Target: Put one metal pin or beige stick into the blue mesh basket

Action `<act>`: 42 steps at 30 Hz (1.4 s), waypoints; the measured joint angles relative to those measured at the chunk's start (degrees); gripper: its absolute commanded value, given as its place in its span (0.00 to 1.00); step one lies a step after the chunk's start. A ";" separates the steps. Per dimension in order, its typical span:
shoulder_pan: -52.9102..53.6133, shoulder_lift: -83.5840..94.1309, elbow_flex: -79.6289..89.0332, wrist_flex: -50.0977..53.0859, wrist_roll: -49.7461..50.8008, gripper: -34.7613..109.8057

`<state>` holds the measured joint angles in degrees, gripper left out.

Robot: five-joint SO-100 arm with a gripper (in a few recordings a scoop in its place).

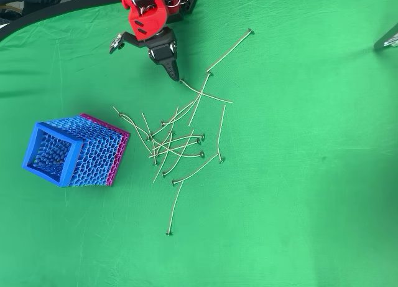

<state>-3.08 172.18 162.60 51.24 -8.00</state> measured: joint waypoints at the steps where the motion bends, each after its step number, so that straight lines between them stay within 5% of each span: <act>1: 0.00 -1.41 -1.49 0.09 -0.26 0.24; 21: -0.88 -28.83 -23.20 19.78 -26.02 0.25; 42: 3.52 -40.25 -23.91 15.91 -42.01 0.34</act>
<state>0.44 131.92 138.69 67.15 -50.01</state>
